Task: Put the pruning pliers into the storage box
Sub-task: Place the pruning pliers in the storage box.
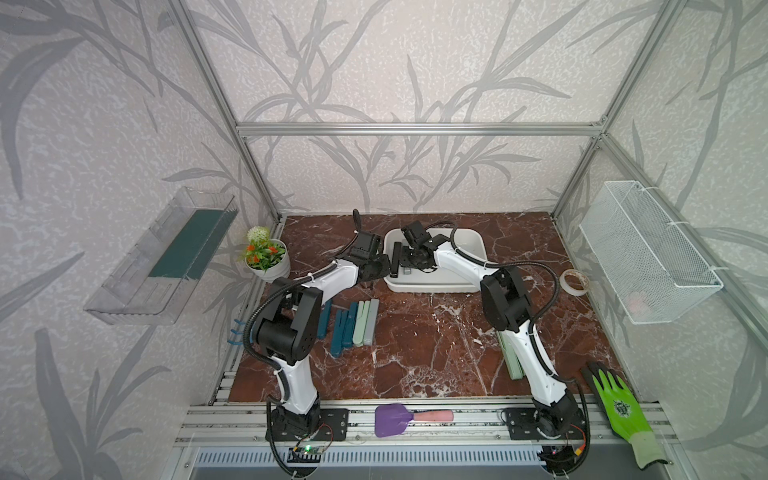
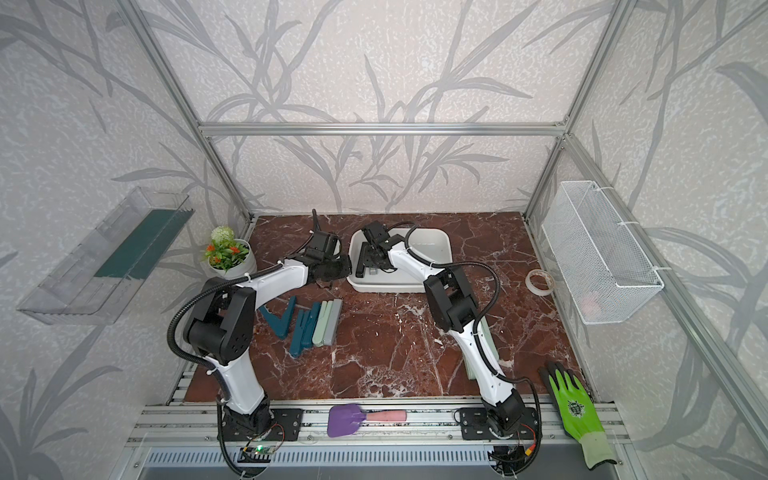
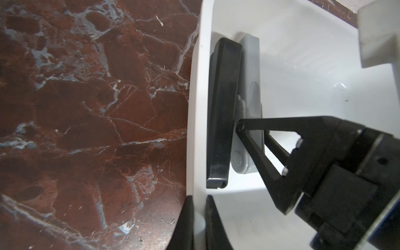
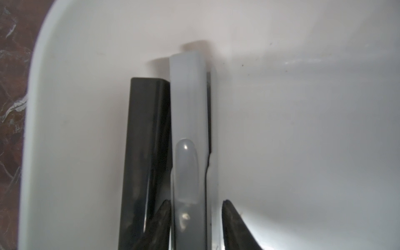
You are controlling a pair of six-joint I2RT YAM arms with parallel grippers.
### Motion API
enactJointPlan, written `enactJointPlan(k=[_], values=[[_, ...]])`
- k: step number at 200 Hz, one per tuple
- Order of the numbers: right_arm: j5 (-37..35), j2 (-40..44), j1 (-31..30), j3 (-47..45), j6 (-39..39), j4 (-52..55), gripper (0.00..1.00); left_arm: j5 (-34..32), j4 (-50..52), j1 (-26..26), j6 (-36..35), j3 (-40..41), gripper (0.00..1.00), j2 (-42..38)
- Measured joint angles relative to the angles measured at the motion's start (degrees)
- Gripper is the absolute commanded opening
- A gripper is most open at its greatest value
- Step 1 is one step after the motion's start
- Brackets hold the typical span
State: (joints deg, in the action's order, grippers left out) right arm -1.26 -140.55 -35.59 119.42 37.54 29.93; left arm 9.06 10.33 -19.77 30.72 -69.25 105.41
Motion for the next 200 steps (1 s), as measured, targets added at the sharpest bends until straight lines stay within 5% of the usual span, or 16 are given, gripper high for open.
enactJointPlan(k=[109, 200], values=[[1.79, -0.11, 0.04, 0.46, 2.21, -1.33, 0.27, 0.02, 0.0, -0.07, 0.0, 0.0, 0.1, 0.0], [1.77, -0.2, 0.24, 3.02, 1.57, -0.94, 0.41, 0.02, -0.02, -0.07, 0.02, 0.0, 0.1, 0.0]])
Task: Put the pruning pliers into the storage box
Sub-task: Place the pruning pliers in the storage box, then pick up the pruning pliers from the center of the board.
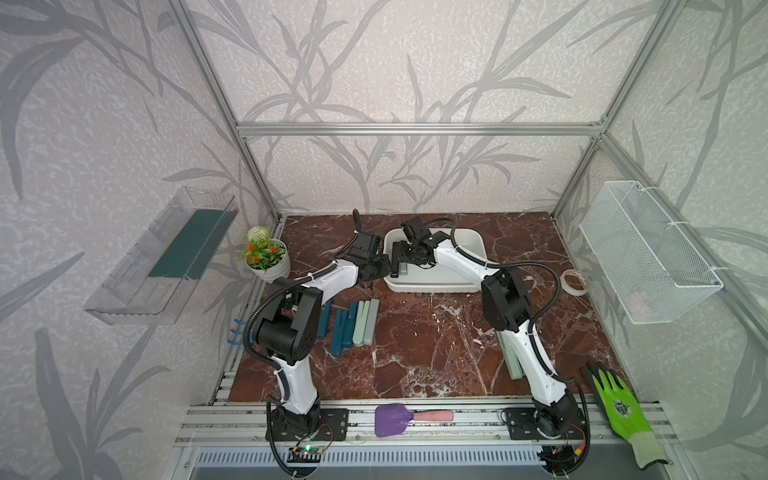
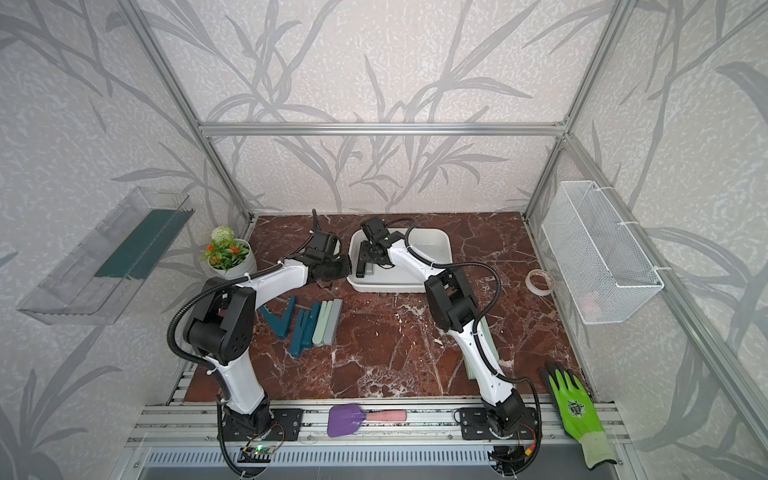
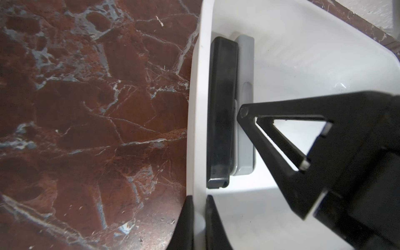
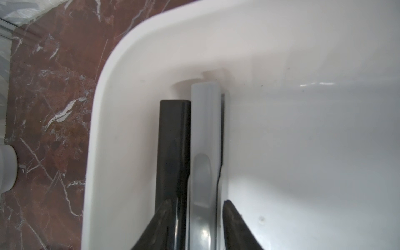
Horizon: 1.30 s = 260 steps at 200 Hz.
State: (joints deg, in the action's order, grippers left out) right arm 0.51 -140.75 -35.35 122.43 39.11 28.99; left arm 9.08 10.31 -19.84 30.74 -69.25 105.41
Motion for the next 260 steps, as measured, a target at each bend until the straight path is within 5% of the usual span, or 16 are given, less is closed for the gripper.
enactJointPlan(k=[67, 125, 164, 218, 260], values=[[-0.37, 6.36, 2.27, -2.01, -4.79, 3.1, 0.39, 0.0, -0.02, -0.04, 0.13, 0.0, 0.1, 0.0], [-0.09, 38.97, 9.57, -27.5, -17.81, 3.58, 0.38, -0.13, -0.02, -0.04, -0.02, 0.0, 0.1, -0.02], [-4.37, 52.46, 14.84, -39.56, -24.5, 10.8, 0.38, -0.02, 0.0, -0.04, -0.2, 0.0, 0.1, -0.02], [-6.56, 59.47, 23.8, -60.22, -26.01, 17.73, 0.44, 0.07, 0.13, -0.04, -0.61, -0.02, 0.1, -0.02], [-4.66, 57.0, 24.63, -64.37, -26.1, 17.22, 0.44, 0.15, 0.22, -0.04, -0.76, -0.02, 0.1, -0.02]])
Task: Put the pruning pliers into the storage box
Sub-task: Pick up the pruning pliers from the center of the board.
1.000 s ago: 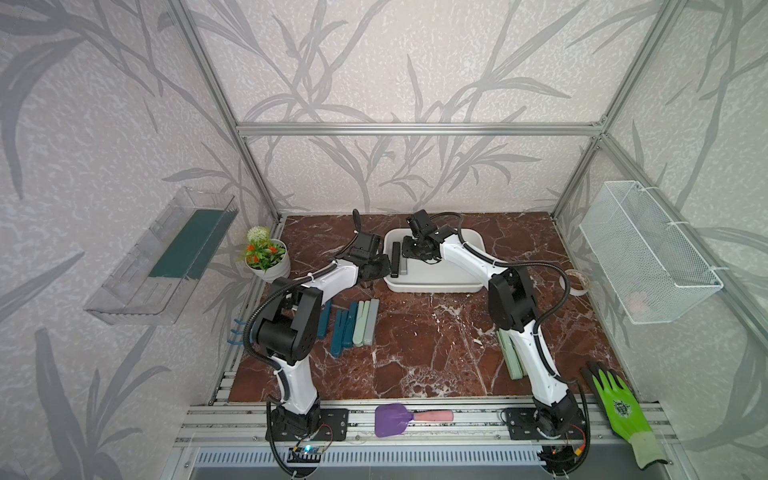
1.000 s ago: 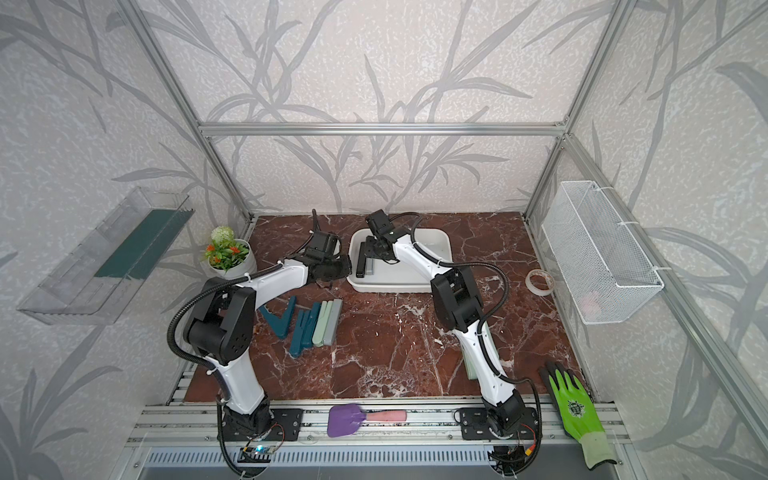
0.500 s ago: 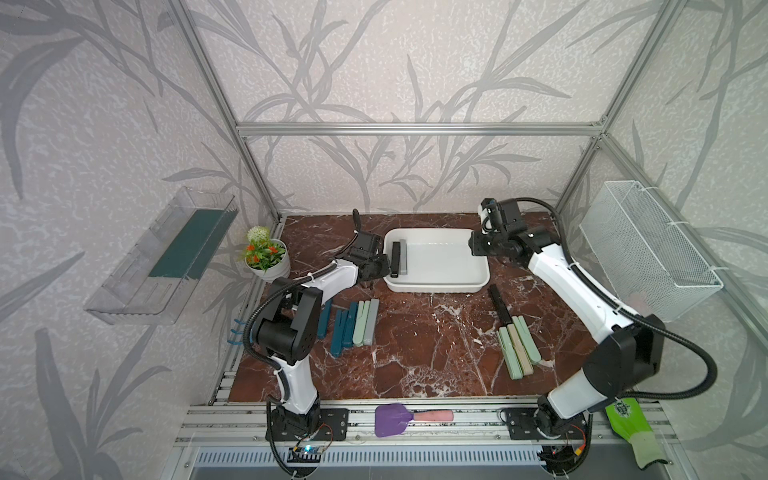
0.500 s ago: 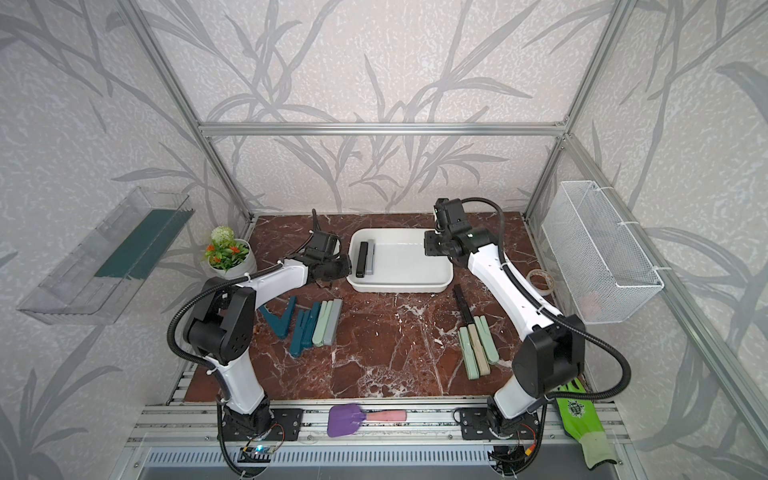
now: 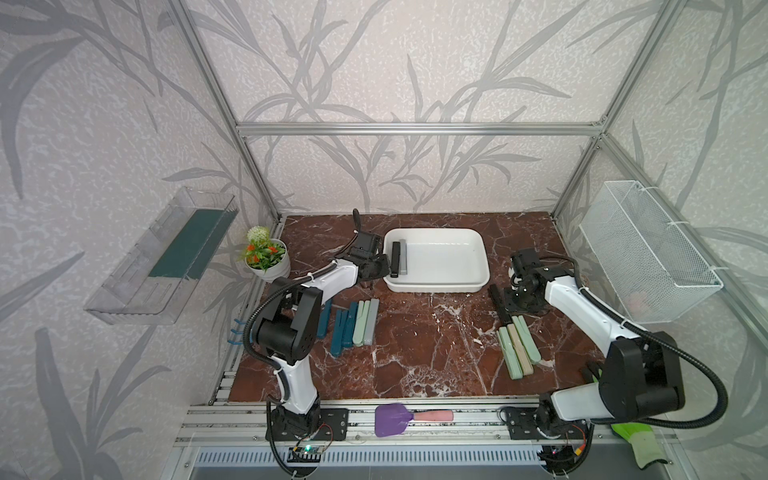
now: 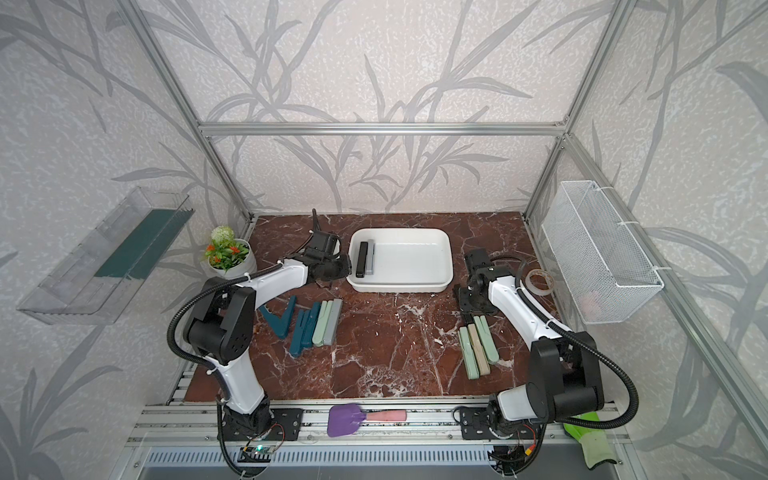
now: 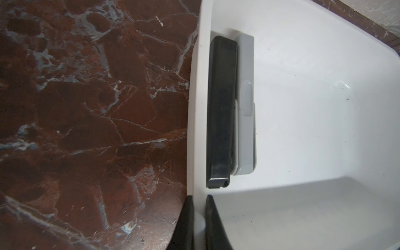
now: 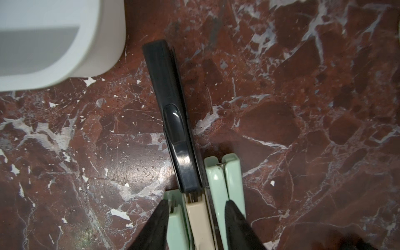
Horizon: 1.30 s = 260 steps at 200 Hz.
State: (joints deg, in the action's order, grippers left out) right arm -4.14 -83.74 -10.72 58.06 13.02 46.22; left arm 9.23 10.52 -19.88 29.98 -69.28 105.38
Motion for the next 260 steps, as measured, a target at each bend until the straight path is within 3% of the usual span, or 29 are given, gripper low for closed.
enactJointPlan(k=[78, 148, 195, 260], values=[[1.66, -10.6, 0.0, 2.21, -1.03, -4.24, 0.46, -0.09, 0.44, 0.0, -0.85, 0.0, 0.1, -0.13], [-0.17, -17.07, 0.0, 3.34, -1.2, -7.02, 0.4, -0.2, 0.61, 0.0, -0.98, 0.0, 0.1, -0.15], [-2.03, -17.73, 0.0, 3.61, -1.09, -7.43, 0.24, -0.24, 0.87, 0.0, -1.05, -0.11, 0.1, -0.17], [-5.6, -13.94, 0.0, 4.72, -0.42, -5.27, 0.2, -0.35, 1.05, 0.0, -1.07, -0.11, 0.1, -0.17]])
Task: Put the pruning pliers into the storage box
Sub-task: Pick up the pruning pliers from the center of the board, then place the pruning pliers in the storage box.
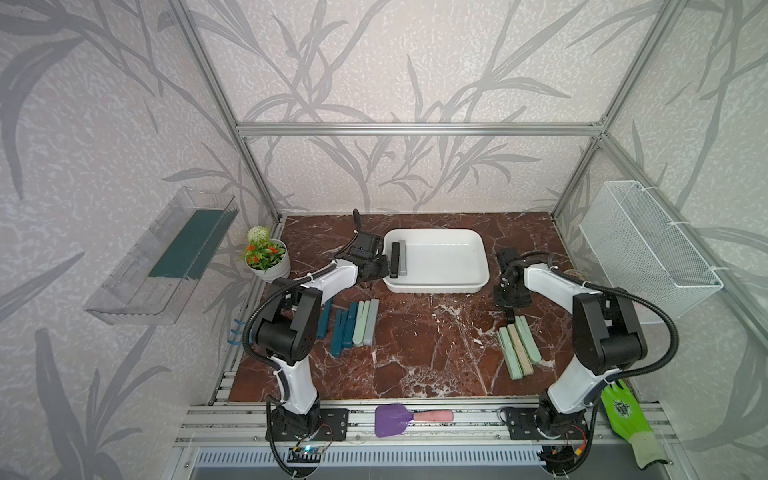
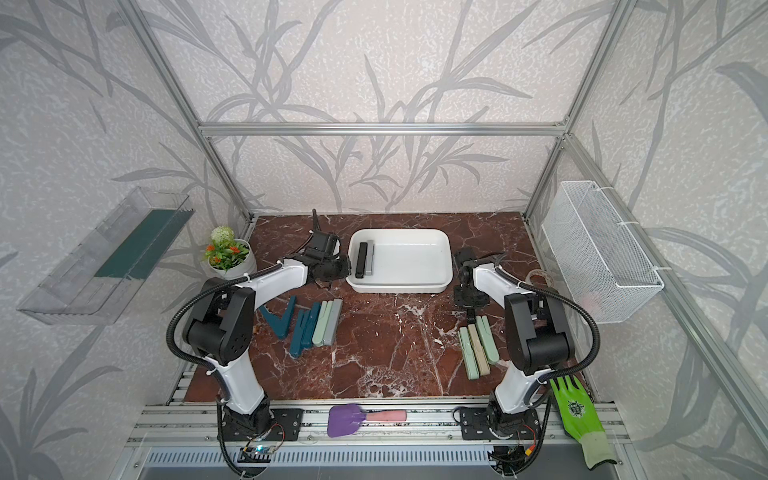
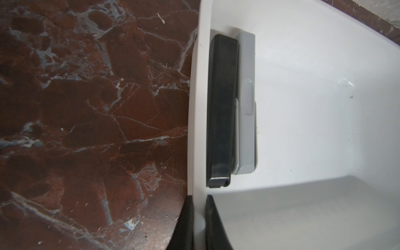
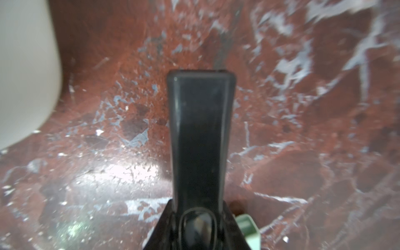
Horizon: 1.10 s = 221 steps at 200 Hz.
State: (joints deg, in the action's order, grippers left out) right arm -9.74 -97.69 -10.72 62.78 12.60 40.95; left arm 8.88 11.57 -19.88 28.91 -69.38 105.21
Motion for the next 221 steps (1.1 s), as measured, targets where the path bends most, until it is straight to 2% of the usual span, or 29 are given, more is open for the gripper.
enactJointPlan(k=[60, 91, 120, 145, 189, 221], values=[[-3.52, 9.2, -1.46, 10.93, 0.42, 5.7, 0.21, -0.26, 0.61, 0.0, -0.02, 0.0, 0.1, -0.44], [-4.22, 10.36, -8.44, 16.7, 0.5, 5.29, 0.21, -0.28, 1.05, 0.0, 0.0, 0.0, 0.1, -0.79], [-3.26, 2.93, -14.73, 25.49, 1.77, 3.26, 0.21, -0.31, 1.33, -0.24, 0.13, 0.0, 0.1, -0.98], [-0.81, -7.74, -18.38, 33.44, 4.13, 1.22, 0.21, -0.31, 1.31, -0.66, 0.44, 0.0, 0.1, -0.98], [4.96, -24.57, -21.73, 44.98, 9.31, -0.59, 0.22, -0.09, 0.79, -2.23, 1.68, 0.02, 0.1, -0.98], [7.02, -32.35, -22.91, 51.71, 11.61, -0.48, 0.23, 0.07, 0.5, -2.84, 1.77, 0.0, 0.1, -0.98]])
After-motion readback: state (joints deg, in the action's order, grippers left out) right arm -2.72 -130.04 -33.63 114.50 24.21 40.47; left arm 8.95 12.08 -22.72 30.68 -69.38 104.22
